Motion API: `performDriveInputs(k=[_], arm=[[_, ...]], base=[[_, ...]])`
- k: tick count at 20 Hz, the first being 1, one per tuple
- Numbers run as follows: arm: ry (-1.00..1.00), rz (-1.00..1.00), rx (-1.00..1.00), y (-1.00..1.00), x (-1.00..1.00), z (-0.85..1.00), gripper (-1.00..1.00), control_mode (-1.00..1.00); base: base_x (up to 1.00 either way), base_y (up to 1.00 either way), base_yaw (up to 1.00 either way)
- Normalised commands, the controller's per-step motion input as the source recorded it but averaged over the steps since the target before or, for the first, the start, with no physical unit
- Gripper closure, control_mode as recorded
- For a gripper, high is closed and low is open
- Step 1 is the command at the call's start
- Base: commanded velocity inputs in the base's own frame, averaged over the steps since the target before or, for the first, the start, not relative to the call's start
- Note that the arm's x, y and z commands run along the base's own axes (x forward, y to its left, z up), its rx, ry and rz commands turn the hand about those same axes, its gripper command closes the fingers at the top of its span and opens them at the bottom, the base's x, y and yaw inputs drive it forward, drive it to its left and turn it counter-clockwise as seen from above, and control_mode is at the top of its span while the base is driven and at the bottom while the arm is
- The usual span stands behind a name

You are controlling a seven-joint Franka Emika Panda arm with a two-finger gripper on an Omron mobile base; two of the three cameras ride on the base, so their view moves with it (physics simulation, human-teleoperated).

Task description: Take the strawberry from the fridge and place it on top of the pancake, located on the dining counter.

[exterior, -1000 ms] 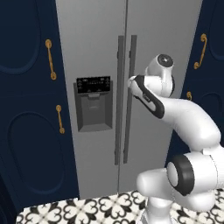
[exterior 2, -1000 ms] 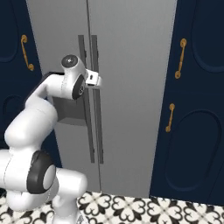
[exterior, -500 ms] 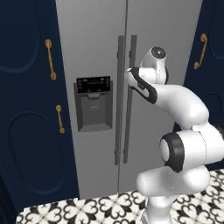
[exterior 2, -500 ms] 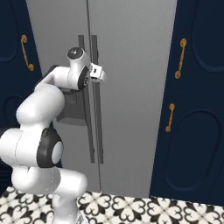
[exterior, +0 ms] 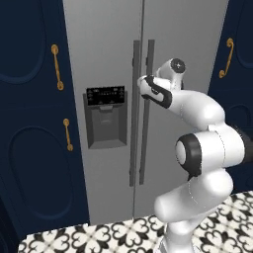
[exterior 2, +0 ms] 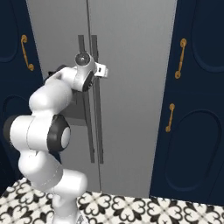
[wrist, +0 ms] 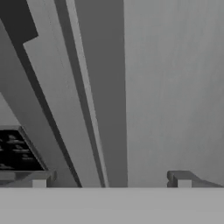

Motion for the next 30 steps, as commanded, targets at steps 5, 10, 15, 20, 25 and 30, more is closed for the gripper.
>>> performDriveInputs(k=[5,10,15,20,25,30], arm=[[0.03,0.00,0.00,-0.05,0.50,0.02,-1.00,-1.00],[-0.04,0.00,0.00,0.00,0.51,0.00,-1.00,-1.00],[-0.14,0.00,-0.01,0.00,0.45,0.00,-1.00,-1.00],[-0.12,0.00,0.00,0.00,0.35,-0.03,1.00,-1.00],[0.03,0.00,0.00,-0.07,0.06,0.09,1.00,-1.00],[0.08,0.00,-0.01,-0.33,-0.47,0.04,1.00,-1.00]], base=[[0.00,0.00,0.00],[0.00,0.00,0.00],[0.00,0.00,0.00],[0.00,0.00,0.00],[0.00,0.00,0.00],[0.00,0.00,0.00]])
